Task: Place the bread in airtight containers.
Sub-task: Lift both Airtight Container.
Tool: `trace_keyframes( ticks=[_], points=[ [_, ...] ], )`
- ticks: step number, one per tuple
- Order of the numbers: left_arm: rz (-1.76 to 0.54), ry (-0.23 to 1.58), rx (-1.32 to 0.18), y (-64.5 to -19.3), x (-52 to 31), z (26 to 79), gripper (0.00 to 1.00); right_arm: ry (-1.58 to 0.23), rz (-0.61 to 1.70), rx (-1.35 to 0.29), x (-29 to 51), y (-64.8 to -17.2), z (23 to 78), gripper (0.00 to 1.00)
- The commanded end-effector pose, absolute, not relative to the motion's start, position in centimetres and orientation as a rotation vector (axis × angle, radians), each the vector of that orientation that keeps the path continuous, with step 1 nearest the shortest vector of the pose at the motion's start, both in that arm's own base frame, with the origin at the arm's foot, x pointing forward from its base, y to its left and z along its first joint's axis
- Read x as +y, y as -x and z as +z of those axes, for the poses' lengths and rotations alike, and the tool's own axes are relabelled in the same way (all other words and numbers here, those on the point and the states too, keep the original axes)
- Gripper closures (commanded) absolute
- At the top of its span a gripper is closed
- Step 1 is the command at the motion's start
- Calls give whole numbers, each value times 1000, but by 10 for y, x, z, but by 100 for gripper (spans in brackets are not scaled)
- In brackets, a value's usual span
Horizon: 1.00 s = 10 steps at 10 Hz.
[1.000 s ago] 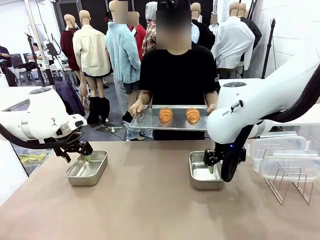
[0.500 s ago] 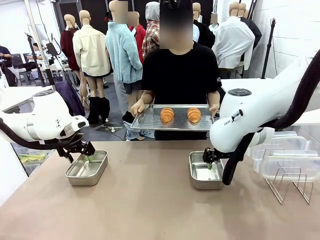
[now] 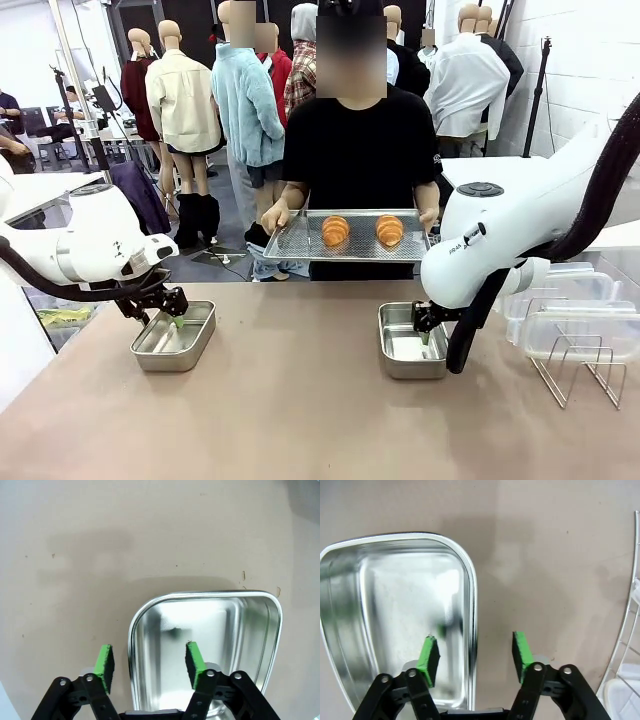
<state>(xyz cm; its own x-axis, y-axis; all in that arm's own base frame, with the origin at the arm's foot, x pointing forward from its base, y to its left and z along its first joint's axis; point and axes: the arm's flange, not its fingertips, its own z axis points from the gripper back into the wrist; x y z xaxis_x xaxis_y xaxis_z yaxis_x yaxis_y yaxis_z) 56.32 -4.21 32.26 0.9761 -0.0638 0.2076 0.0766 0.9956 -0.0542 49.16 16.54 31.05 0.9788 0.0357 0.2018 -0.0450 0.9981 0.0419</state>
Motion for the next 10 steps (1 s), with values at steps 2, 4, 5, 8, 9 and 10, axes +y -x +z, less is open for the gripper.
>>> trace_keyframes(
  ticks=[2, 4, 5, 8, 9, 10],
  points=[
    [-69, 42, -206, -568, -37, 324, 94, -49, 14, -223, 170, -493, 307, 96],
    [-68, 37, -208, -567, -36, 326, 100, -41, 10, -227, 170, -494, 307, 100],
    [-66, 32, -211, -566, -35, 327, 100, -36, 4, -232, 170, -493, 307, 100],
    [-66, 25, -218, -561, -33, 331, 100, -37, 4, -245, 171, -491, 311, 100],
    [-66, 25, -216, -561, -33, 330, 100, -34, 2, -247, 172, -491, 311, 100],
    [-70, 27, -212, -561, -34, 330, 100, -32, 10, -229, 173, -493, 310, 100]
  ],
)
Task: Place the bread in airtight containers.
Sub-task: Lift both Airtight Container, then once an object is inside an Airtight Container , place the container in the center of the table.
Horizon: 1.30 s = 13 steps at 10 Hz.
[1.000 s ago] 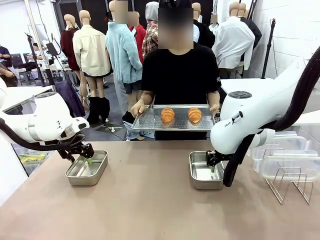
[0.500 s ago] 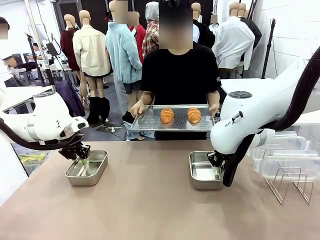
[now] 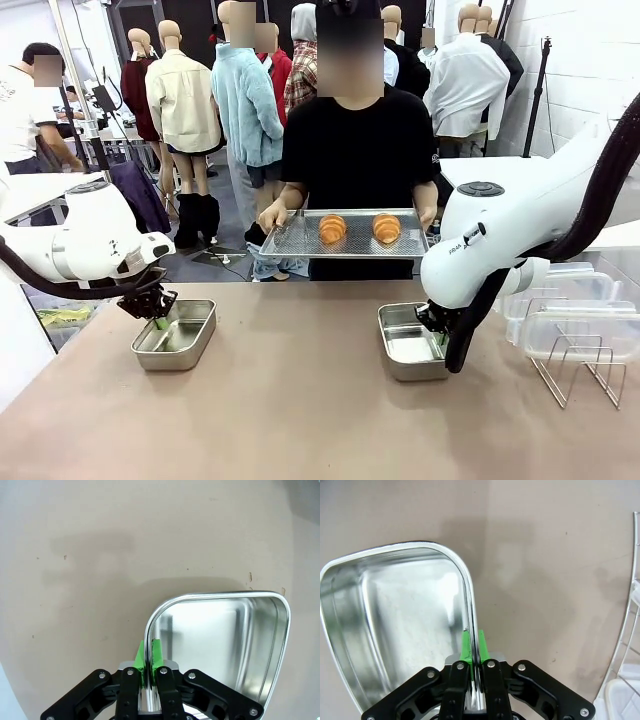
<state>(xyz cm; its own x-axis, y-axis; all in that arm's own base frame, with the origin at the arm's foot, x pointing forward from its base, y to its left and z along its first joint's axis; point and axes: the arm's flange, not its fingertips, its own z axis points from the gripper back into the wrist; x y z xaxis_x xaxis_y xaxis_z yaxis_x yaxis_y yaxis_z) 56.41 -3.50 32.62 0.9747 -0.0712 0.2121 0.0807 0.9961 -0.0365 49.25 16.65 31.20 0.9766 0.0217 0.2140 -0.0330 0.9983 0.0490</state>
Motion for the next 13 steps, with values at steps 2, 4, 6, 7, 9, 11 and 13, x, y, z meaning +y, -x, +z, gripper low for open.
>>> trace_keyframes(
  ticks=[2, 4, 6, 7, 9, 11, 13],
  points=[
    [-76, 45, -214, -564, -35, 326, 100, -53, 27, -216, 166, -493, 312, 100],
    [-76, 45, -214, -564, -35, 326, 100, -53, 27, -216, 166, -493, 312, 100],
    [-76, 45, -214, -564, -35, 326, 100, -53, 27, -216, 166, -493, 312, 100],
    [-76, 45, -214, -564, -35, 326, 100, -53, 27, -216, 166, -493, 312, 100],
    [-76, 45, -214, -564, -35, 326, 100, -53, 27, -216, 166, -493, 312, 100],
    [-79, 46, -210, -564, -37, 325, 100, -52, 28, -214, 166, -493, 312, 100],
    [-19, 47, -277, -558, -42, 374, 100, -67, 49, -308, 156, -485, 367, 100]
  ],
)
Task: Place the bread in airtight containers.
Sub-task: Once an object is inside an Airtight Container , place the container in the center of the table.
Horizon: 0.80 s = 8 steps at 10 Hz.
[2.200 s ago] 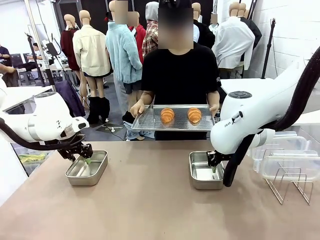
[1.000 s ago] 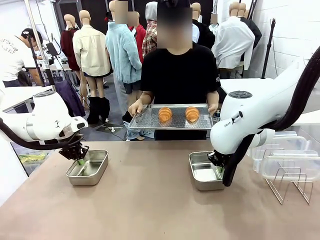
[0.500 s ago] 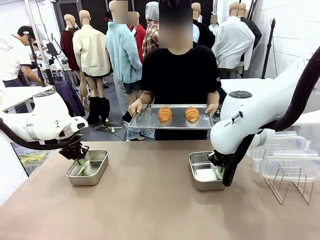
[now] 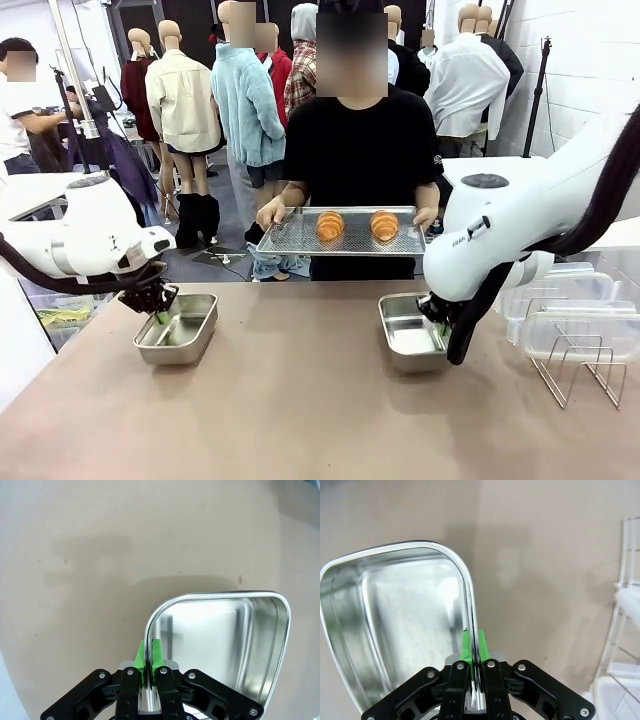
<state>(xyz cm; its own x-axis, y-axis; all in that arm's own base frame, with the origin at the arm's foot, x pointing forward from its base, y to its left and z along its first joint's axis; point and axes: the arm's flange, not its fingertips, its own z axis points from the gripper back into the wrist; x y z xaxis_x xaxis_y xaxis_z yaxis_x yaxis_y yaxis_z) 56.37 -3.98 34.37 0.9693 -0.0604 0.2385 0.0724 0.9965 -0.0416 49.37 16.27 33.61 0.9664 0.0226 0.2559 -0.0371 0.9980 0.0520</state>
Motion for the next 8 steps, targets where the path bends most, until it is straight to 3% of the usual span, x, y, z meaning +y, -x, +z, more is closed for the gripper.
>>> trace_keyframes(
  ticks=[1, 3, 5, 8],
  points=[
    [-18, 23, -302, -553, -40, 400, 100, -75, 44, -347, 152, -485, 394, 100],
    [-17, 67, -308, -541, -27, 447, 100, -77, 22, -380, 134, -482, 440, 100],
    [-50, 88, -164, -540, -22, 476, 100, -83, -40, -358, 114, -480, 465, 100],
    [-30, 105, -132, -530, -31, 490, 100, -123, -66, -259, 108, -473, 446, 100]
  ],
)
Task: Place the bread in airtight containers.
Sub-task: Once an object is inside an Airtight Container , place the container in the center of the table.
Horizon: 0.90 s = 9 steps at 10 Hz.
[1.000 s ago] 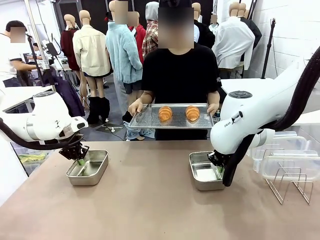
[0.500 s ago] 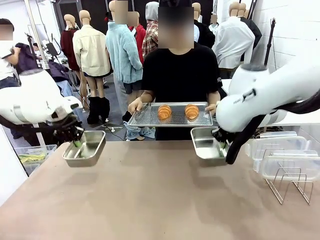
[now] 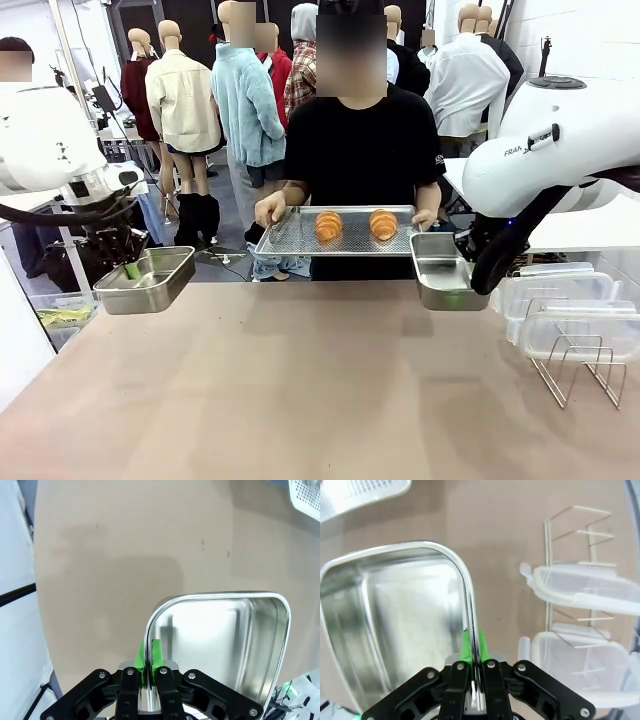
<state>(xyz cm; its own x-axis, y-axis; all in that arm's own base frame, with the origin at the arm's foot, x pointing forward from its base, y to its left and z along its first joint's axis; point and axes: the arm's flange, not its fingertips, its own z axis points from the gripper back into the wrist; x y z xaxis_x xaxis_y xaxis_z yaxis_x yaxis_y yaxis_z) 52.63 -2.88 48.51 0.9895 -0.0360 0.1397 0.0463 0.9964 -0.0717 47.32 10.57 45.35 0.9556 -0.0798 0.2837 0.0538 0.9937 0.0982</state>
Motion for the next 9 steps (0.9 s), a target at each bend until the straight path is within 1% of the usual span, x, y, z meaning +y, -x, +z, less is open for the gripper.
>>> trace_keyframes(
  ticks=[1, 2, 3, 4, 9],
  points=[
    [-18, 100, -111, -529, -33, 490, 100, -130, -75, -220, 107, -471, 439, 100],
    [-23, 119, -110, -528, -33, 488, 100, -140, -78, -211, 105, -470, 435, 100],
    [-40, 80, -123, -525, -30, 485, 100, -146, -66, -229, 102, -470, 433, 100],
    [-40, 80, -123, -525, -30, 485, 100, -106, -85, -222, 106, -470, 433, 100],
    [-40, 80, -123, -525, -30, 485, 100, -106, -85, -222, 106, -470, 433, 100]
  ],
)
